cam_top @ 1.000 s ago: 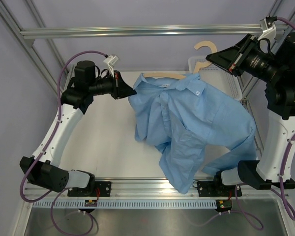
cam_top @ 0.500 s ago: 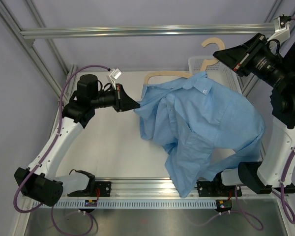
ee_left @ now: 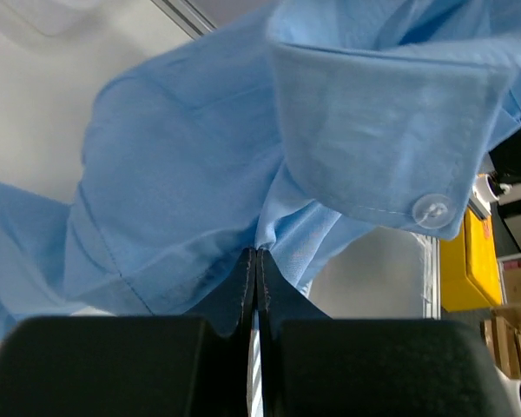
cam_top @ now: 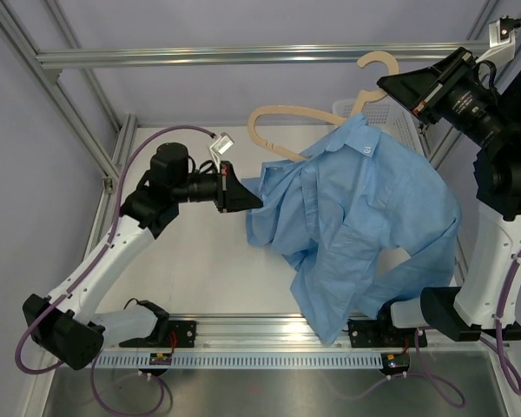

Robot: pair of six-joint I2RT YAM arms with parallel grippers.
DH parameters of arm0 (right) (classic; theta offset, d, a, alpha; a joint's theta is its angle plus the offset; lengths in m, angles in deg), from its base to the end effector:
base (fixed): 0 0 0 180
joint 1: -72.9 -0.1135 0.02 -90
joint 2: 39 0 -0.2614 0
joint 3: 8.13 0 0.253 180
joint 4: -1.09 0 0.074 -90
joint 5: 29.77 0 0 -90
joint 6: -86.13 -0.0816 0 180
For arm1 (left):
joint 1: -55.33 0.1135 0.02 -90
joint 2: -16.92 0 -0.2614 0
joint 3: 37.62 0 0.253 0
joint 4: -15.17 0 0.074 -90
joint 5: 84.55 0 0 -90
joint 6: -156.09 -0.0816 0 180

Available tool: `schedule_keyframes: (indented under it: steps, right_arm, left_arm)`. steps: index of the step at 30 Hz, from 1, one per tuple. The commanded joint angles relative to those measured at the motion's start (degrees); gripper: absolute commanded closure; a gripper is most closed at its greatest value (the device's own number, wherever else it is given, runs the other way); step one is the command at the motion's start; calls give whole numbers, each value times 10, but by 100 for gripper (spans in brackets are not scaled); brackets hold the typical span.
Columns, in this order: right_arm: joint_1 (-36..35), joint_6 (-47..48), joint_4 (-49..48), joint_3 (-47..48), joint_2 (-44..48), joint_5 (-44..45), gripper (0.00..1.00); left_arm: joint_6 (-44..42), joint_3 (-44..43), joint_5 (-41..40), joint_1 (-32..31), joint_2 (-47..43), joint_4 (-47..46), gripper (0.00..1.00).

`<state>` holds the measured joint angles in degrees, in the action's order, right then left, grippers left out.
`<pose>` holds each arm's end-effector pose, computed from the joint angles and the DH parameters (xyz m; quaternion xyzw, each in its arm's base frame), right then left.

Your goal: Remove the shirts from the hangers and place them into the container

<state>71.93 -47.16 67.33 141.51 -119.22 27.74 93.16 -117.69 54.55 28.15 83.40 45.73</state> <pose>0.2064 0.0473 0.6159 0.0486 0.6886 0.4408 0.5736 0.2240 -0.1844 0.3754 0.2479 0.7308 -0.5440 0.3295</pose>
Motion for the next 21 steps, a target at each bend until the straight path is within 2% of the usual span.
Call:
schedule_keyframes:
  steps: [1,5,7,9,11,13,18,21]
  right_arm:
    - [5,-27,-85,18,-3,-27,100]
    - [5,-14,-65,18,-4,-50,100]
    - [5,-5,-56,4,3,-65,100]
    - [5,5,-58,-32,19,-76,100]
    - [5,20,-58,-61,30,-80,100]
    - [5,30,-49,-70,34,-90,100]
    - [5,71,-43,-121,56,-84,100]
    - [-11,101,-39,-134,63,-46,100]
  left_arm:
    - [13,-3,0,-31,-1,-22,100]
    - [-35,-39,-60,-38,-6,41,100]
    - [-56,-94,-107,-37,-2,121,91]
    - [-76,-132,-176,-38,0,181,74]
    - [-87,-189,-240,-38,5,216,70]
    - [-78,-237,-315,-38,6,258,57]
    - [-33,-297,-409,-38,-4,301,52]
    - [32,-323,-426,-38,0,309,58]
